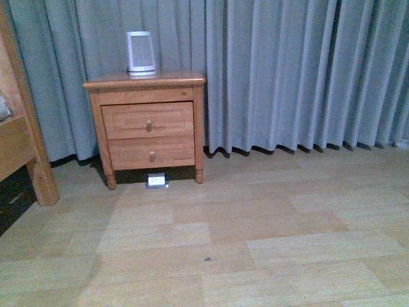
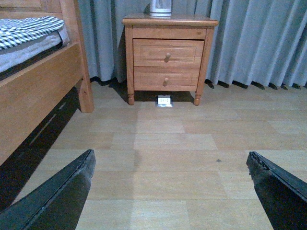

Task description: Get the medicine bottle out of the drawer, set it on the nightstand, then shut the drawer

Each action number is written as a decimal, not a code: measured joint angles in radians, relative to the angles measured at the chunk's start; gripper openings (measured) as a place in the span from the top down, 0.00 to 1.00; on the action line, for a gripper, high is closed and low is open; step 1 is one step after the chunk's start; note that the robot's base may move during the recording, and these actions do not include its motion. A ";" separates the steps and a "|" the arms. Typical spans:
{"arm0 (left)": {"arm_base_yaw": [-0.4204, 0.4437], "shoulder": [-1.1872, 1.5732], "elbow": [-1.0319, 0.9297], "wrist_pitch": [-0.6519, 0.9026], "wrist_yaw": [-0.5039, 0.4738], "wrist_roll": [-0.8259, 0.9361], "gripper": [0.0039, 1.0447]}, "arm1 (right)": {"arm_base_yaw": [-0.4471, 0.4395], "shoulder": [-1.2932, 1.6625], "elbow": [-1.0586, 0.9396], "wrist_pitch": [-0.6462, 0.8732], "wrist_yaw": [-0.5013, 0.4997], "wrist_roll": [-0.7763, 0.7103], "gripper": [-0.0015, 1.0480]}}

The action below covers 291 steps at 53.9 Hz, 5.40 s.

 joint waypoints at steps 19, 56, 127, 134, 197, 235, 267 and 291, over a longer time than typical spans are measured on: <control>0.000 0.000 0.000 0.000 0.000 0.000 0.06 | 0.000 0.000 0.000 0.000 0.000 0.000 0.07; 0.000 0.000 0.000 0.000 0.000 0.000 0.06 | 0.000 0.000 0.000 0.000 0.000 0.000 0.07; 0.000 0.000 0.000 0.000 0.000 0.000 0.06 | 0.000 0.000 0.000 0.000 0.000 0.000 0.07; 0.000 0.000 0.000 0.000 0.000 0.000 0.06 | 0.000 0.000 0.000 0.000 0.000 0.000 0.07; 0.000 0.000 0.000 0.000 0.001 0.000 0.06 | 0.000 0.000 0.000 0.000 0.000 0.000 0.07; -0.020 0.396 0.051 0.130 -0.058 -0.230 0.06 | 0.000 0.000 0.000 0.000 0.000 0.000 0.07; -0.162 1.883 0.591 1.085 -0.125 -0.167 0.06 | 0.000 0.000 0.000 0.000 0.000 0.000 0.07; -0.146 2.233 0.921 1.084 -0.103 -0.100 0.06 | 0.000 0.000 0.000 0.000 0.000 0.000 0.07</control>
